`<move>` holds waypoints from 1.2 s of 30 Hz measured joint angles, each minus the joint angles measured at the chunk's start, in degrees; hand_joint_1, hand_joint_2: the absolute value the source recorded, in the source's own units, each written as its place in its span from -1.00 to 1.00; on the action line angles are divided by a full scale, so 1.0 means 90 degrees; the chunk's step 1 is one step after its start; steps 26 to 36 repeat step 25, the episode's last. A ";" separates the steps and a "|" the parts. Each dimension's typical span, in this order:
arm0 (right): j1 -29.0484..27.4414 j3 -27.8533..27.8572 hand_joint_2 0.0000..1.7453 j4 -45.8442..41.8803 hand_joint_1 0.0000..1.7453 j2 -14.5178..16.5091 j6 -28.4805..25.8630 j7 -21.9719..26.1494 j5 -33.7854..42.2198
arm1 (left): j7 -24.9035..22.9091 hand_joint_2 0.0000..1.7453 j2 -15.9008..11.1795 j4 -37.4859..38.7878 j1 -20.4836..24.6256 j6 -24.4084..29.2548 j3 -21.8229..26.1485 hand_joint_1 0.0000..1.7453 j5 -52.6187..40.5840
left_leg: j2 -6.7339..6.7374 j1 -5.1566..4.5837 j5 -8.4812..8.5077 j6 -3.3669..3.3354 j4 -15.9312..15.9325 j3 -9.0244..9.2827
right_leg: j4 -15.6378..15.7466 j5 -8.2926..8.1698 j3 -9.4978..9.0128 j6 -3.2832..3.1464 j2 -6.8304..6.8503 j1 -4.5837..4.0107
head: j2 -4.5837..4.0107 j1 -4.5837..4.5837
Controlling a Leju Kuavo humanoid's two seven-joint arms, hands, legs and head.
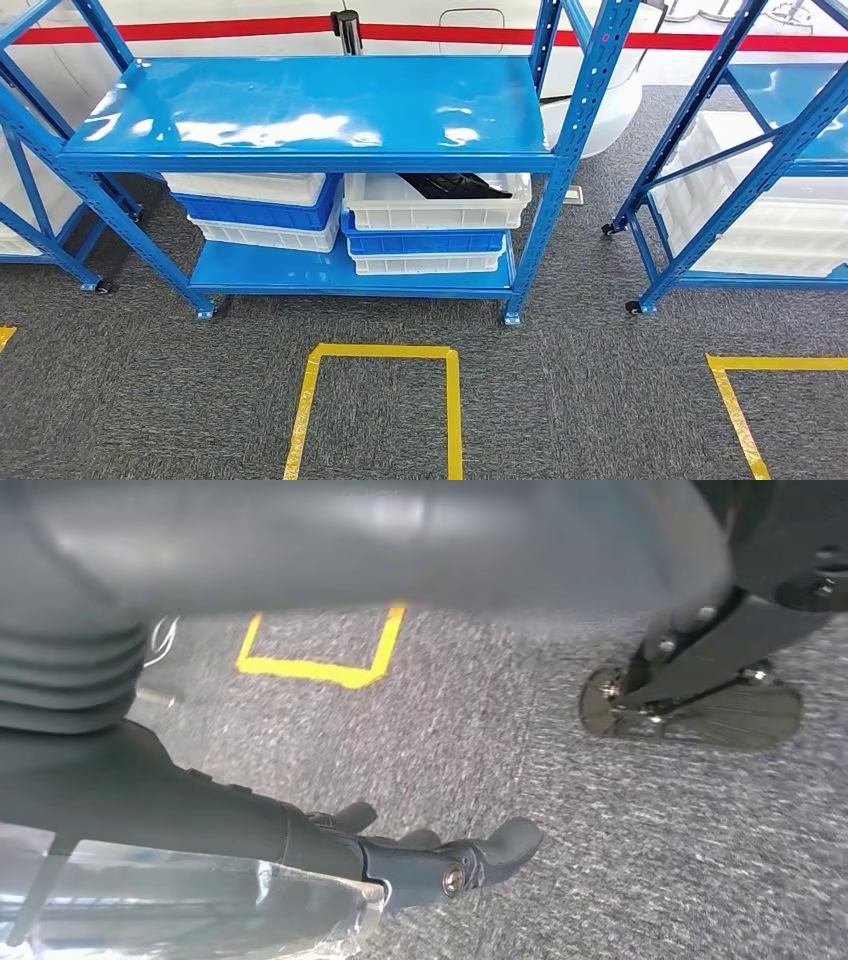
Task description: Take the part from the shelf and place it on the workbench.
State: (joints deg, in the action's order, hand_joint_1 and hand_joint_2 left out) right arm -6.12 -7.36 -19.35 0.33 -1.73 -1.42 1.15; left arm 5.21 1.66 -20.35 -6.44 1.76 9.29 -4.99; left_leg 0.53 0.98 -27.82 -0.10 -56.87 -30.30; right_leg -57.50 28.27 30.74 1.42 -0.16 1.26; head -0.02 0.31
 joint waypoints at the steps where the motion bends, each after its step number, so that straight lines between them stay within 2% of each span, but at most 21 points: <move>1: -0.0030 0.0098 -1.00 -0.0036 -1.00 -0.0004 0.0025 0.0022 -0.0019 | -0.0085 -1.00 -0.0014 -0.0028 -0.0027 -0.0027 -0.0125 -1.00 0.0086 | 0.0000 0.0000 -0.0002 -0.0003 0.0000 0.0002 | 0.0000 0.0001 0.0006 0.0000 0.0000 0.0000 | 0.0000 0.0000; 6: -0.0146 0.0458 -1.00 -0.0172 -1.00 -0.0026 0.0133 0.0106 -0.0103 | -0.0470 -1.00 -0.0062 -0.0130 -0.0120 -0.0141 -0.0585 -1.00 0.0457 | 0.0000 -0.0002 -0.0005 -0.0006 0.0000 0.0004 | 0.0001 0.0001 0.0008 0.0000 0.0001 0.0001 | 0.0000 0.0001; 13: -0.0191 0.0647 -1.00 -0.0249 -1.00 -0.0046 0.0189 0.0137 -0.0123 | -0.0558 -1.00 -0.0085 -0.0177 -0.0159 -0.0169 -0.0825 -1.00 0.0538 | 0.0000 -0.0002 -0.0004 -0.0006 0.0000 0.0003 | 0.0000 0.0001 0.0005 0.0000 0.0001 0.0001 | 0.0000 -0.0001; 36: -0.0193 0.0675 -1.00 -0.0263 -1.00 -0.0047 0.0189 0.0141 -0.0123 | -0.0567 -1.00 -0.0091 -0.0209 -0.0168 -0.0169 -0.0865 -1.00 0.0538 | 0.0000 -0.0002 -0.0004 -0.0006 0.0000 0.0004 | 0.0000 0.0001 0.0007 0.0000 0.0001 0.0001 | 0.0000 -0.0001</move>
